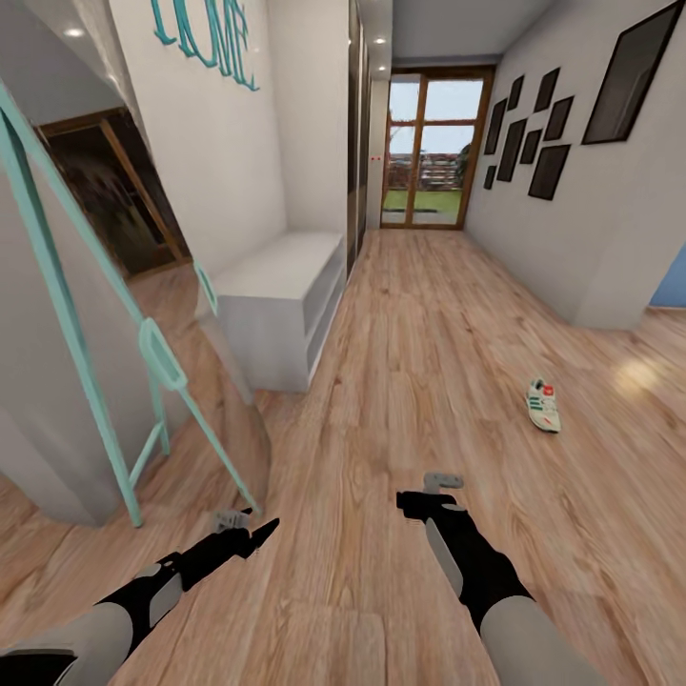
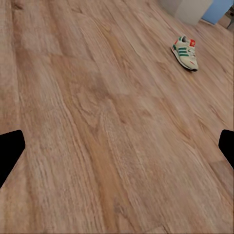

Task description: Pick up the two gym shoes and the two sandals from the corridor floor and place them onto the hallstand (shoe rack) in the corridor, making sure they are on the rack and not on the floor. Arrange them so the two gym shoes are next to each other and the two sandals are next to each other.

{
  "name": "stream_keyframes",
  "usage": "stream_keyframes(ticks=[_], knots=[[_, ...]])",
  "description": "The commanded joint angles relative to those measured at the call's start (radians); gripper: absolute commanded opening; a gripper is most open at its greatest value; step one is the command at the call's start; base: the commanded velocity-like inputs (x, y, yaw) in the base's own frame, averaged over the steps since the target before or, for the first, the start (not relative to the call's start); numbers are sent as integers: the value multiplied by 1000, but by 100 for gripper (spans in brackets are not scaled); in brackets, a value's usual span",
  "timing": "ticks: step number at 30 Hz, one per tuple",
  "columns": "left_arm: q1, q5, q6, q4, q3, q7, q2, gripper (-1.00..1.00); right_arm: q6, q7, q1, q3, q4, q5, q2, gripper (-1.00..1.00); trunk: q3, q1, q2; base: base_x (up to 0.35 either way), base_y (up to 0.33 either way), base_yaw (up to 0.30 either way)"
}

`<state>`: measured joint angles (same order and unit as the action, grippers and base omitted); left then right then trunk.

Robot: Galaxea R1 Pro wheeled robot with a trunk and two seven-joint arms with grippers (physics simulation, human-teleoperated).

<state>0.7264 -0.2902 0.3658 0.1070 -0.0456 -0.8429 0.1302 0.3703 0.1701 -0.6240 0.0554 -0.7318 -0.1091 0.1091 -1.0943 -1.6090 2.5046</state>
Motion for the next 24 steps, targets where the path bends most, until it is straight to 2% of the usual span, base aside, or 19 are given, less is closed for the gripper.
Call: stream_keyframes(ticks=[1,11,24], knots=[[1,-6,4,-1,-5,-1,0,100,4,9,0,4,-1,-11,-1,100,-1,0,0,345,0,0],[1,-6,4,-1,-5,4,0,100,4,9,0,5,-1,-11,-1,100,-1,0,0,345,-5,-37],[1,-6,4,0,-5,3,0,100,4,9,0,4,-1,-11,0,100,-1,0,0,344,-130,-253]])
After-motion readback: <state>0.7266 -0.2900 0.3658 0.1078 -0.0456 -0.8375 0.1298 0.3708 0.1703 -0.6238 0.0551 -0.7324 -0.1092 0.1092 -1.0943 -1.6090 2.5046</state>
